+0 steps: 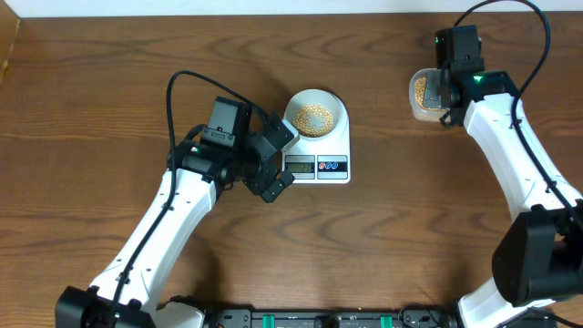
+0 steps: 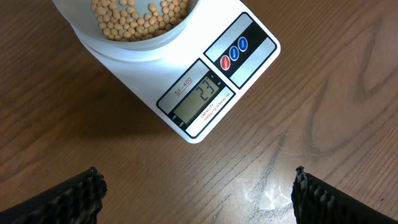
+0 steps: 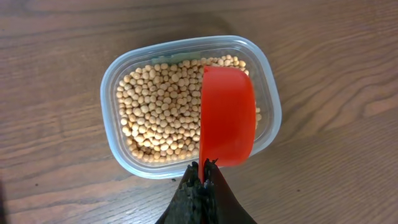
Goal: Scoop item into bowl and weigh 50g on scale
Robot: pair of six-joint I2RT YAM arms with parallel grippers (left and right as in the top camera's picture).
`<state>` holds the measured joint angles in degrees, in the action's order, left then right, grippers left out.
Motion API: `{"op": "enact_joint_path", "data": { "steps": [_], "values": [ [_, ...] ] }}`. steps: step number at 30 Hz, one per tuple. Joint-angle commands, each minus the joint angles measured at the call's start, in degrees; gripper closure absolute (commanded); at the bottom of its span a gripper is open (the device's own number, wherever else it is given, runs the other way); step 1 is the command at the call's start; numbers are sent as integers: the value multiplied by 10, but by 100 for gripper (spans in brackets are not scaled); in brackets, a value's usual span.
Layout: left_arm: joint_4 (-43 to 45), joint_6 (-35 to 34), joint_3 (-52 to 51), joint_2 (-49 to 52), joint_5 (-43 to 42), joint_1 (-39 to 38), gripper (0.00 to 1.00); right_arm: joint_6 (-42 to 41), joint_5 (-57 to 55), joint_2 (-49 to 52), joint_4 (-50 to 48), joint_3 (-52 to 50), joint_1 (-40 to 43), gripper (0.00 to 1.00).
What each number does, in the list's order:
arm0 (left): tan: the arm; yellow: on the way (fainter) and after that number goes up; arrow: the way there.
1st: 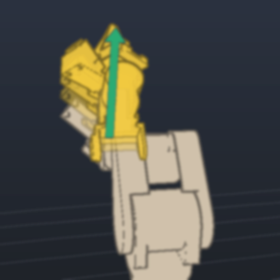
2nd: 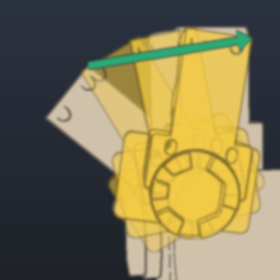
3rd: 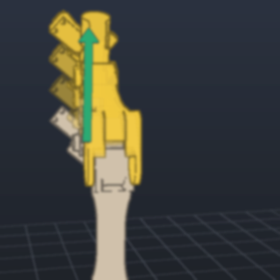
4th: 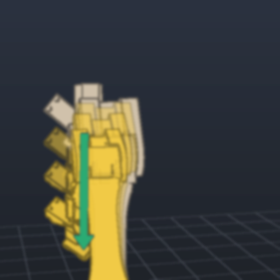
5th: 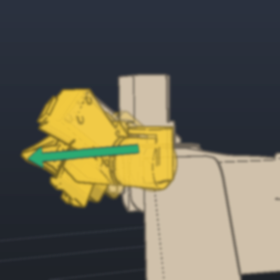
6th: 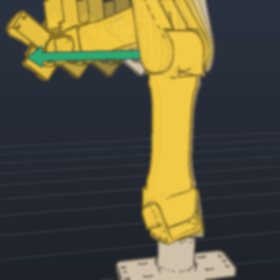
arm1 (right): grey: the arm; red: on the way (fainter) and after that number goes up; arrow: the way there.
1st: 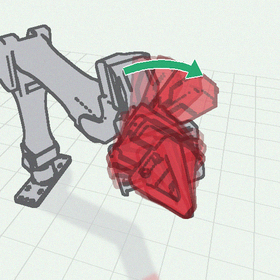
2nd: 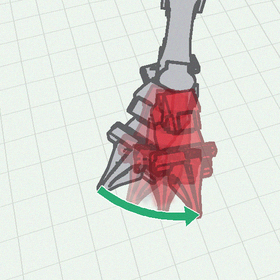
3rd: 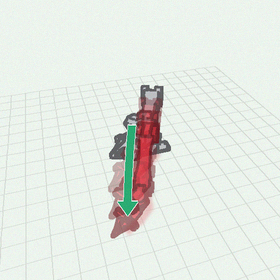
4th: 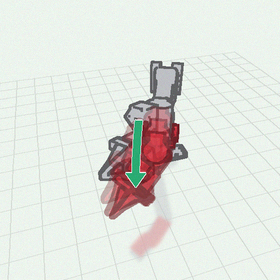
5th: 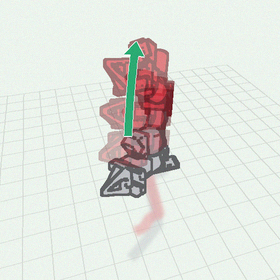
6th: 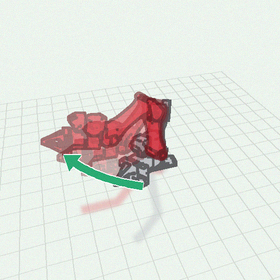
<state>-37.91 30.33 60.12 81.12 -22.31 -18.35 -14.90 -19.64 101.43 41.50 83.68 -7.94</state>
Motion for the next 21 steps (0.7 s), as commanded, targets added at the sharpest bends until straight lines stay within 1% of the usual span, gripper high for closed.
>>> {"op": "enact_joint_path", "data": {
  "steps": [1, 9, 16, 21],
  "values": [
    [-2, 9, 13, -8, 1, -1, 2, -14, 7, 0, -2, -4, 4, 99],
    [-2, 10, 13, -8, 1, -1, 2, -25, 8, 0, 7, -4, 3, 99],
    [-2, 10, 13, -8, 1, -1, 2, -25, 40, 0, 11, -4, 3, 99],
    [-2, 10, 13, -8, 1, -1, 2, -24, 42, 0, 12, -4, 4, 99]
  ]
}}
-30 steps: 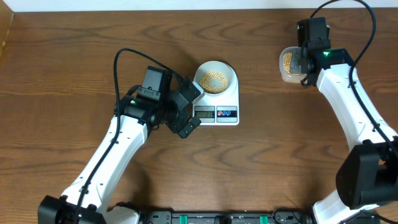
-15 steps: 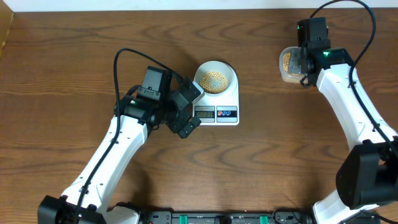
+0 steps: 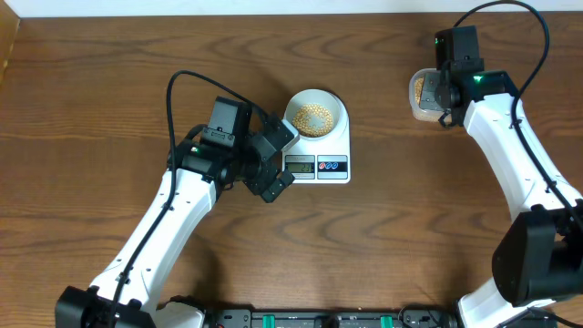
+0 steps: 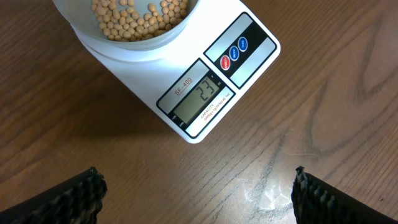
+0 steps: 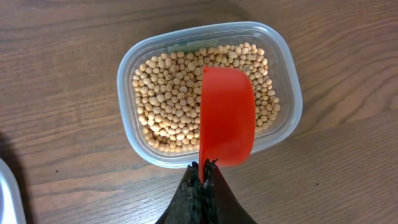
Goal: Scoop item into bowl and weigh 50g on scale
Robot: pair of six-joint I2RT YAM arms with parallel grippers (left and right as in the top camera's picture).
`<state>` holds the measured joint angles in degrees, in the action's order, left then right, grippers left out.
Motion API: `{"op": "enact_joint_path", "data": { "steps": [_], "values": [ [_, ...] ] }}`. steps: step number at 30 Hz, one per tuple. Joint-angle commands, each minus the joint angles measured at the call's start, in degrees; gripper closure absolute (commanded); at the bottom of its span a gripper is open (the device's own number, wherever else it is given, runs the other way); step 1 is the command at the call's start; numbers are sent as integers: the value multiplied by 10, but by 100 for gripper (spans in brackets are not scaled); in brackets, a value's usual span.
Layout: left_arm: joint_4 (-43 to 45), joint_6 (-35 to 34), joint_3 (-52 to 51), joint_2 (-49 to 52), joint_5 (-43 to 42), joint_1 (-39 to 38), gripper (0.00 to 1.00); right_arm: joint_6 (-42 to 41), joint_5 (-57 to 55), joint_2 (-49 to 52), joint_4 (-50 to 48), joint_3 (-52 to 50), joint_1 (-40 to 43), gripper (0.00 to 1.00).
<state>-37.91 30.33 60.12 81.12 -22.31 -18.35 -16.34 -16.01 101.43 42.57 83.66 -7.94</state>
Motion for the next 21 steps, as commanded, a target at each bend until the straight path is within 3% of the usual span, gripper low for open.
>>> {"op": "enact_joint_path", "data": {
  "steps": [1, 21],
  "values": [
    [-2, 10, 13, -8, 1, -1, 2, -10, 5, 0, 1, -4, 4, 99],
    [-2, 9, 13, -8, 1, -1, 2, -14, 16, 0, 5, -4, 3, 99]
  ]
}}
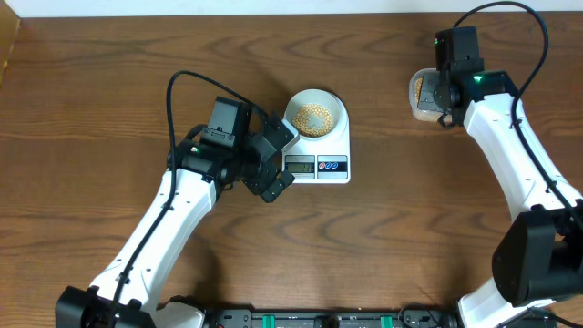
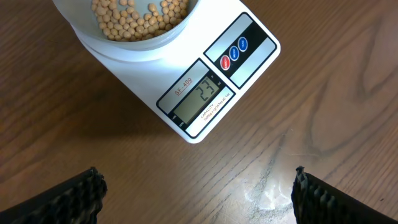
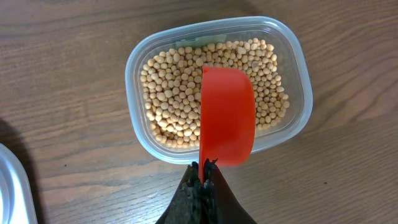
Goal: Scoop item into bowl and weigh 50g on scale
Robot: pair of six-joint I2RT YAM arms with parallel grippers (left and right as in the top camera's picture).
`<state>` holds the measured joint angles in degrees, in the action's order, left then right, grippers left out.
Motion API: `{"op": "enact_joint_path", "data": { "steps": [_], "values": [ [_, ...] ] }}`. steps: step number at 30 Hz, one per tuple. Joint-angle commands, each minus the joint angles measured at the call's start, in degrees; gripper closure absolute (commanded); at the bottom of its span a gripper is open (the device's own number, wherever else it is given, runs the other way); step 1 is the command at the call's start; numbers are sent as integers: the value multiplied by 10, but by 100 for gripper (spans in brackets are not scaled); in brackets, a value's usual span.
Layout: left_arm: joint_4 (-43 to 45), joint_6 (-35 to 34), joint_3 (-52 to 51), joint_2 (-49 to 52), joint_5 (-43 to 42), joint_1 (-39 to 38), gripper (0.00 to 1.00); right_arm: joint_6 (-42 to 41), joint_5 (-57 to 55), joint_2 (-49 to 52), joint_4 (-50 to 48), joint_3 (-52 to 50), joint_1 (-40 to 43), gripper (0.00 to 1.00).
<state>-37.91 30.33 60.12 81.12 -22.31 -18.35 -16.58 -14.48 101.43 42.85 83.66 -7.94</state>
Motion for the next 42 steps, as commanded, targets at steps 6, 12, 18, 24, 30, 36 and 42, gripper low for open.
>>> {"op": "enact_joint_path", "data": {
  "steps": [6, 12, 18, 24, 30, 36, 42],
  "values": [
    [-2, 10, 13, -8, 1, -1, 2, -12, 0, 0, 2, -4, 4, 99],
    [-2, 10, 13, -8, 1, -1, 2, -12, 7, 0, 2, -4, 3, 99],
    [-2, 10, 13, -8, 1, -1, 2, -12, 16, 0, 1, -4, 3, 99],
    [-2, 10, 13, -8, 1, -1, 2, -12, 16, 0, 0, -4, 3, 99],
    [-2, 10, 13, -8, 1, -1, 2, -11, 16, 0, 12, -4, 3, 99],
    [-2, 10, 13, -7, 1, -1, 2, 5, 43, -1, 15, -4, 3, 99],
    [-2, 9, 13, -8, 1, -1, 2, 16, 76, -1, 10, -4, 3, 99]
  ]
}}
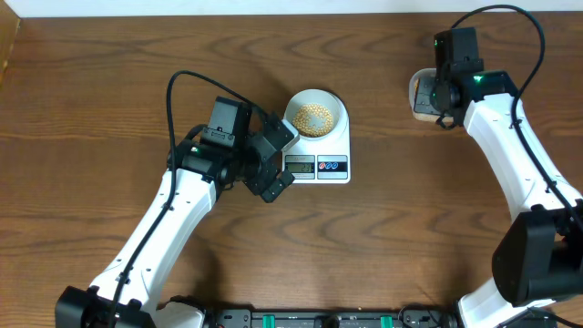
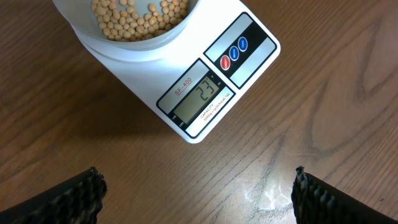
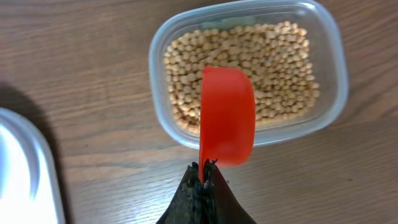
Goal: Scoop item into bowl and weigh 50g on scale
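A white bowl (image 1: pixel 316 113) with yellow beans (image 2: pixel 140 17) stands on the white scale (image 1: pixel 317 157); its display (image 2: pixel 202 101) reads 23. My left gripper (image 2: pixel 199 194) hangs open over bare wood just in front of the scale. At the far right a clear tub of beans (image 3: pixel 245 73) sits on the table. My right gripper (image 3: pixel 204 169) is shut on the handle of a red scoop (image 3: pixel 227 117), held on edge above the tub's near side. The scoop's inside is hidden.
The scale's corner (image 3: pixel 25 168) shows at the left edge of the right wrist view. The left arm (image 1: pixel 182 205) reaches across the table's left middle. Bare wood lies between the scale and the tub (image 1: pixel 421 91).
My right gripper with the red scoop has shifted so the tub sits further right and higher in its view, and the scale's corner now shows. The left gripper and the 23 reading are unchanged.
Through all moments my right gripper held the red scoop on edge over the bean tub, while the tub drifted step by step to the right in its view. The left gripper stayed open by the scale, which kept reading 23.
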Robot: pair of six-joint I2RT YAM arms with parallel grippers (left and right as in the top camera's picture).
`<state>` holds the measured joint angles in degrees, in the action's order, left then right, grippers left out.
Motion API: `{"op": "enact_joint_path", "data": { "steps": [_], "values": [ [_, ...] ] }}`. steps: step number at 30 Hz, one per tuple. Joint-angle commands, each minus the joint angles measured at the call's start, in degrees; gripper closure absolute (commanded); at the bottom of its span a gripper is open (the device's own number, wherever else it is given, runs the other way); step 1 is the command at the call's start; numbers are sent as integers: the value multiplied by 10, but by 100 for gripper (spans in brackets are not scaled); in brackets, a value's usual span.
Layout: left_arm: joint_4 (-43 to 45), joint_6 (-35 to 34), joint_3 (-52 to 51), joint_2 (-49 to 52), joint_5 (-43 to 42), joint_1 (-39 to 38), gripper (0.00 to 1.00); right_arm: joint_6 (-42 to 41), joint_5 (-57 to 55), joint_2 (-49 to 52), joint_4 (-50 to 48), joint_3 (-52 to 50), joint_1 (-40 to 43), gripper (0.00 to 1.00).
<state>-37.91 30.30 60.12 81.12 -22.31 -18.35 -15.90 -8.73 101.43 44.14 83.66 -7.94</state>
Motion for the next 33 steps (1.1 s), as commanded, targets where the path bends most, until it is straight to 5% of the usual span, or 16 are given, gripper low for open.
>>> {"op": "enact_joint_path", "data": {
  "steps": [1, 33],
  "values": [
    [-2, 10, 13, -8, 1, -1, 2, 10, 18, -1, -2, -4, 3, 99],
    [-2, 10, 13, -8, 1, -1, 2, 43, -121, -2, -33, -1, 17, 99]
  ]
}}
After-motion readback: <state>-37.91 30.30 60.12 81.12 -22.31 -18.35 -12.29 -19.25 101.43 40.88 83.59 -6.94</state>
